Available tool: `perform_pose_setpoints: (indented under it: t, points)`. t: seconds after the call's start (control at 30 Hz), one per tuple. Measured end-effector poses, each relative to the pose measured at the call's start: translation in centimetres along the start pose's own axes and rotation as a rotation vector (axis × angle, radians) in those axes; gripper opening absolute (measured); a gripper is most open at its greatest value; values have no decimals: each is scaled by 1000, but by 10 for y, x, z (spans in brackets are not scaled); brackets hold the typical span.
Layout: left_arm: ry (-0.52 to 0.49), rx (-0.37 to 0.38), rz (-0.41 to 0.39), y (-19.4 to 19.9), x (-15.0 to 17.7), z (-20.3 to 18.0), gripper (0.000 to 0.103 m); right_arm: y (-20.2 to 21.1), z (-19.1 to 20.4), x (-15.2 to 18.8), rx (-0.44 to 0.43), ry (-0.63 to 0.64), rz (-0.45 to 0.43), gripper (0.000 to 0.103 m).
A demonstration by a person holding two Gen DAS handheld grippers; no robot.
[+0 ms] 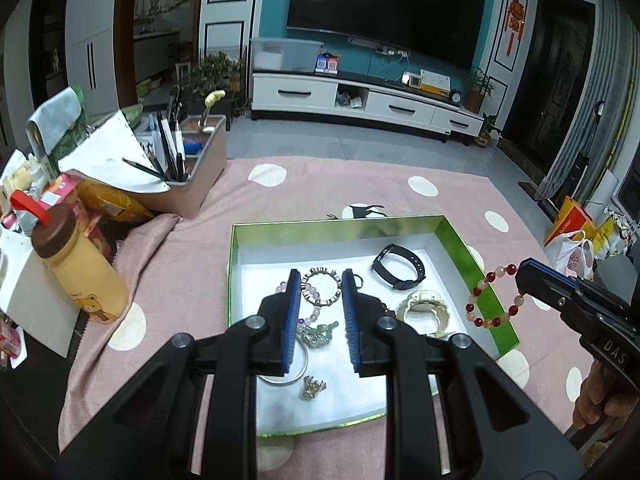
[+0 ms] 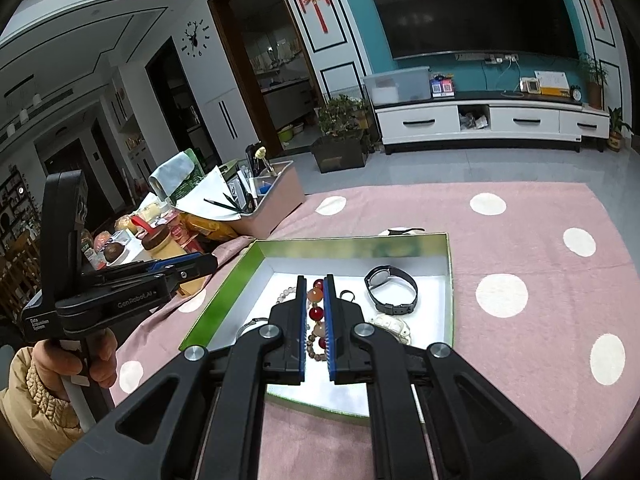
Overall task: Organize jewelry
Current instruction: 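Carry the silver ring and bead bracelet over the green box with both tools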
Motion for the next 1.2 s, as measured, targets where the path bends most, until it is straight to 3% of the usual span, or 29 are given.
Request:
perform_pose_setpoints:
  t: [0.53,0.87,1.2]
  points:
    - [121,92,175,-63,-2,31,20,-57,-10,-16,-57,-90,110,7]
    - [139,80,214,-79,0,38,20,-87,-15,-18,-69,-138,178,7]
    - [86,-2,219,-87,-6,41,20,-110,-15,-27,-39,-138,225,7]
Point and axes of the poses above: each gripper's, at about its wrist camera, not at the fingertips, and y roughly against the way its jaws point, z to its left, x to its underside, the point moved 8 cm from there along -y, roughly the way its jaws point, and after that the axes turned 6 degrees about z, right-handed, at the moved point
